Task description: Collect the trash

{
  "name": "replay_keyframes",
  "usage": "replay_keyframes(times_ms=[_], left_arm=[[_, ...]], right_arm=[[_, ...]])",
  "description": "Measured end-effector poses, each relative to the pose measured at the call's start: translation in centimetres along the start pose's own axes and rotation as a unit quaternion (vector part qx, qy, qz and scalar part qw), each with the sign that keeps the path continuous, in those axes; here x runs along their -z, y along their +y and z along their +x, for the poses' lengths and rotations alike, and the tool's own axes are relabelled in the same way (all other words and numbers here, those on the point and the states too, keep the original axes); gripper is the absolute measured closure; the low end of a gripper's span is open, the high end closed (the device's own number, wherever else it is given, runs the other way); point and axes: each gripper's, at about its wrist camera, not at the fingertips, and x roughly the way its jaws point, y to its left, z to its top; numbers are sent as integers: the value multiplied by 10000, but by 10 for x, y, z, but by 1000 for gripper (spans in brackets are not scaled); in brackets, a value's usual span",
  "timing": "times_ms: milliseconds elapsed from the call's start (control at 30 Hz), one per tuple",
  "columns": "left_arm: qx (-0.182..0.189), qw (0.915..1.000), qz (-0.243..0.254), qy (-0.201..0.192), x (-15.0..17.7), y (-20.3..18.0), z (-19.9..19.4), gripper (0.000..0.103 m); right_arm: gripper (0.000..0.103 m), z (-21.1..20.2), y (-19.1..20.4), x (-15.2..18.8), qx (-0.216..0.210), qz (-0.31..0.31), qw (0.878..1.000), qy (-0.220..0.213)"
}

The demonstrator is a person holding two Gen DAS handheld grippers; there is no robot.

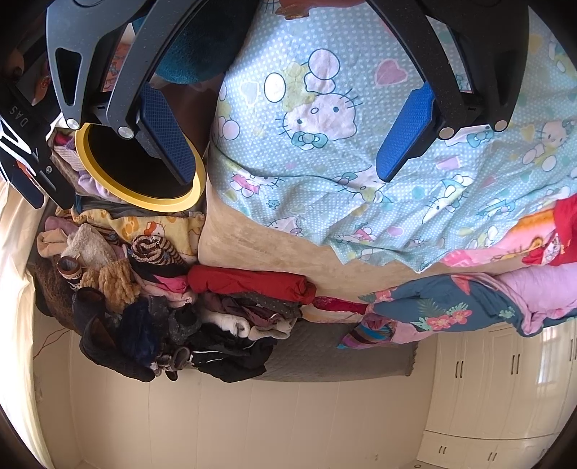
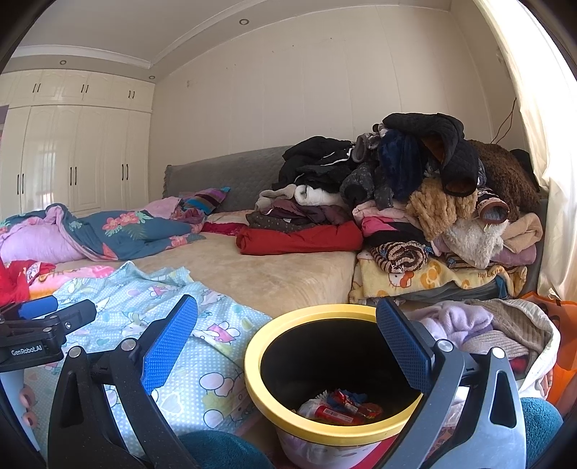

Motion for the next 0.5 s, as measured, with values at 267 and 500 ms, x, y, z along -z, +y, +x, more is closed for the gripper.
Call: replay_keyframes(times_ms=[267, 500], left_arm=[[-433, 9961, -682, 350, -1, 60, 0, 11], [-3153, 9277, -1761, 943, 32, 262, -47, 11]], right_arm=[[6, 24, 58, -13, -1090, -333, 9928, 380], [6, 54, 282, 7, -3898, -1267, 8914, 1935]])
